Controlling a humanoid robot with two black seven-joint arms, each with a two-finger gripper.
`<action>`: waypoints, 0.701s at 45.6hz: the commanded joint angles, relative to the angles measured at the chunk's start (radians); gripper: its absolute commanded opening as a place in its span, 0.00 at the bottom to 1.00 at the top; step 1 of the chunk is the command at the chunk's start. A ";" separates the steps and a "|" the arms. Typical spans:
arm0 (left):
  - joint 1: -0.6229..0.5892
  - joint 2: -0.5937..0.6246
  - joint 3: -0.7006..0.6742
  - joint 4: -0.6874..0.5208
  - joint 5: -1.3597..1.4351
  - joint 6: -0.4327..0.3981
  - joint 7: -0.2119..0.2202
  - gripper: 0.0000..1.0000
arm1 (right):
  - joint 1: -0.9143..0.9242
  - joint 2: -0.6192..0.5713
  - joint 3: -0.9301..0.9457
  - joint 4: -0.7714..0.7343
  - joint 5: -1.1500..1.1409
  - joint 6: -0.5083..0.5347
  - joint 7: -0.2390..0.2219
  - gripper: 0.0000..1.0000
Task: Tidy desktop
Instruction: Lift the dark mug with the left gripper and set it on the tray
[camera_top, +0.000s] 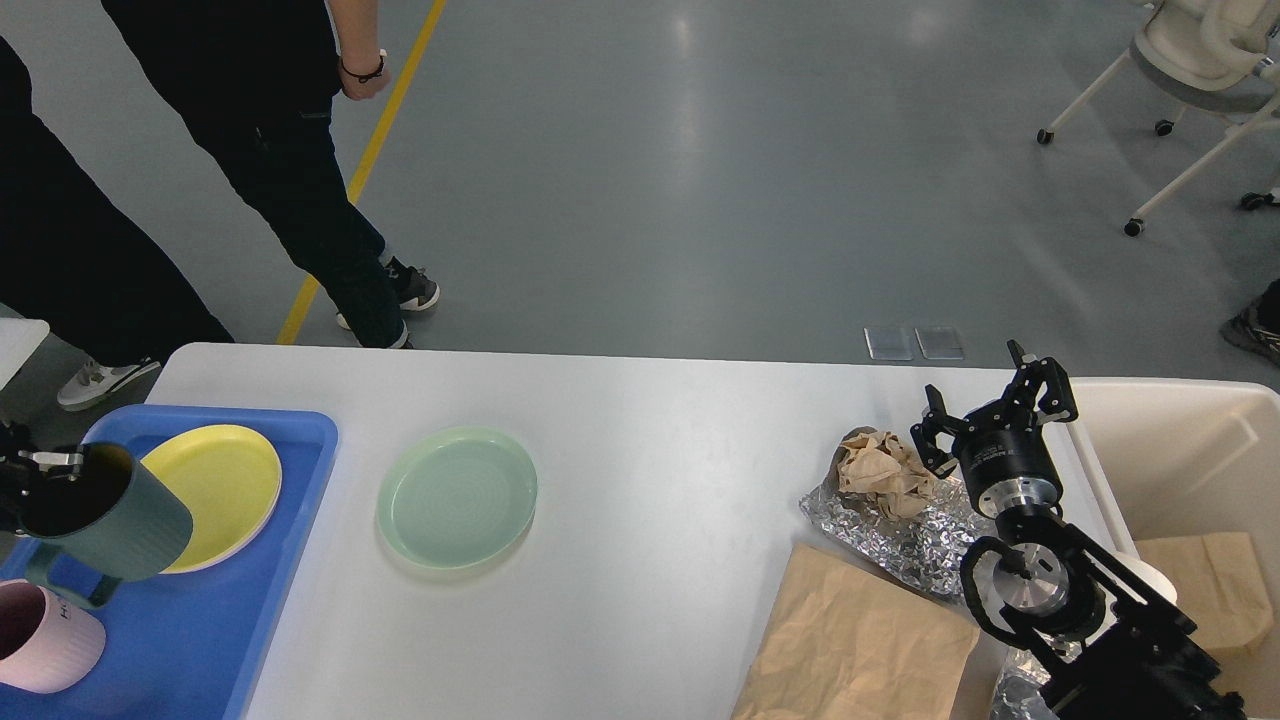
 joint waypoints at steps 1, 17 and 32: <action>0.223 -0.005 -0.124 0.133 0.008 0.022 0.001 0.00 | 0.000 0.000 0.000 0.000 0.000 0.000 0.000 1.00; 0.429 -0.032 -0.200 0.208 0.024 0.132 0.007 0.00 | 0.000 0.000 0.000 0.000 0.000 0.000 0.000 1.00; 0.452 -0.065 -0.233 0.206 0.007 0.143 0.002 0.01 | 0.000 0.000 0.000 0.000 0.000 0.000 0.000 1.00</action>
